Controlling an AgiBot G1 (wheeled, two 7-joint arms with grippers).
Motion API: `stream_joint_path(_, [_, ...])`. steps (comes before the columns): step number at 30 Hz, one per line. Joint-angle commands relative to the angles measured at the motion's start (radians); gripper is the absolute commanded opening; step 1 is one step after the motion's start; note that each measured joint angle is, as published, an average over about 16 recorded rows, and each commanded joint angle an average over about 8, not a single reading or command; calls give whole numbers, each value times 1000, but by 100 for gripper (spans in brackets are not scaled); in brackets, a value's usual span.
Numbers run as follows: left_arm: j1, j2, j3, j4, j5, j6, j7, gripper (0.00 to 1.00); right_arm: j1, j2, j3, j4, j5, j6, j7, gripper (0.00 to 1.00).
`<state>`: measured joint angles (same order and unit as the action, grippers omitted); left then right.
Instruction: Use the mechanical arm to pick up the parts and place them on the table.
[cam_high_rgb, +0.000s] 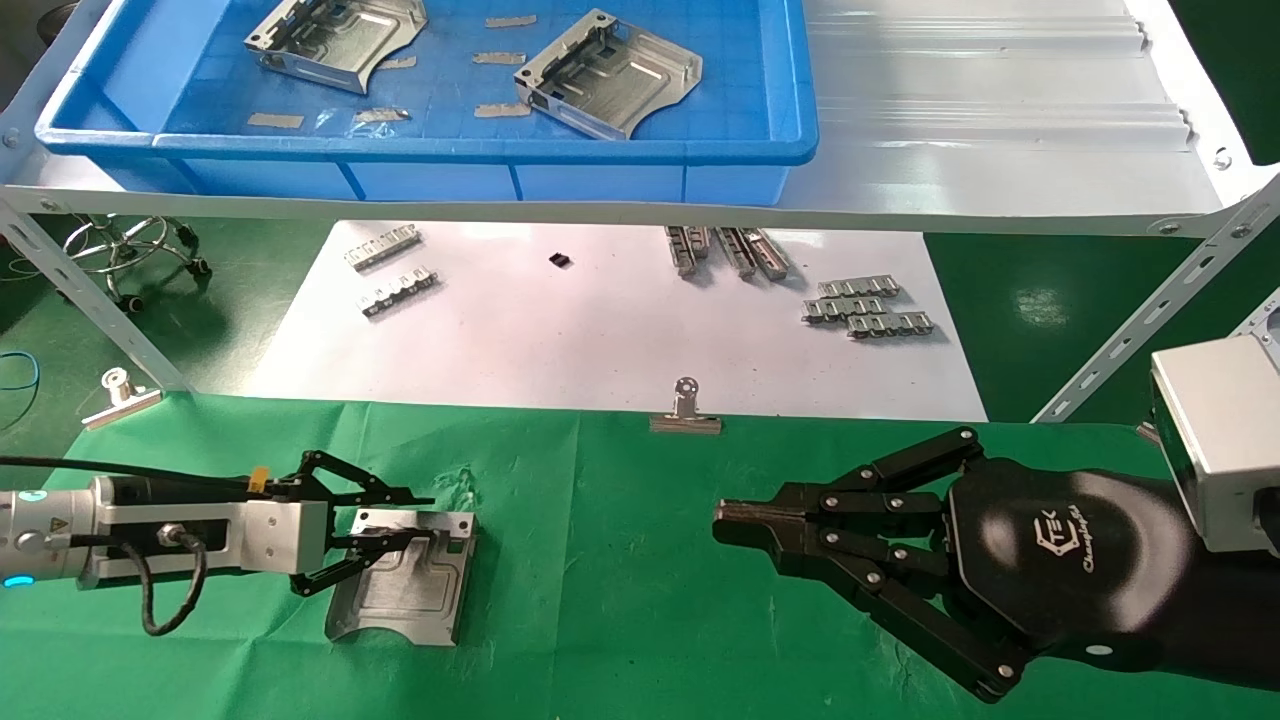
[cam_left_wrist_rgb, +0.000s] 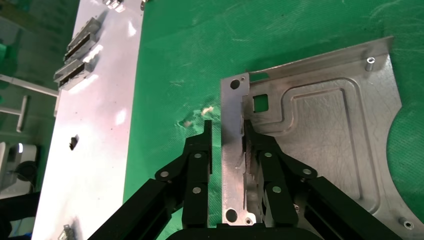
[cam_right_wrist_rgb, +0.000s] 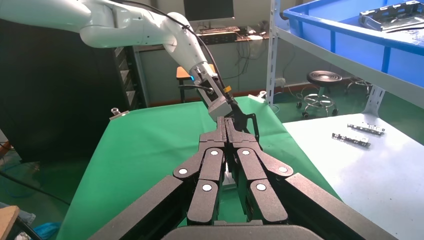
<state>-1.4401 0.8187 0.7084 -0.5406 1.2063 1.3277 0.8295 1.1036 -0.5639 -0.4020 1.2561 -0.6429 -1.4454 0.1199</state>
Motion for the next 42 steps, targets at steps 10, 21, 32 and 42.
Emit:
stream_joint_path(10, [-16,-35,0,-25,-34,117,-74,100,0,0,0,0,0,0,0,0])
stream_joint_path(21, [14,-90,-17,-135,-149,267,-260,100,0,0,0,0,0,0,0,100])
stream_joint_path(32, [76,-109,-96,-239,-203,250,-400,100,0,0,0,0,0,0,0,100])
stream_joint_path(42, [138,-130,-168,-348,-262,232,-533,100,0,0,0,0,0,0,0,100])
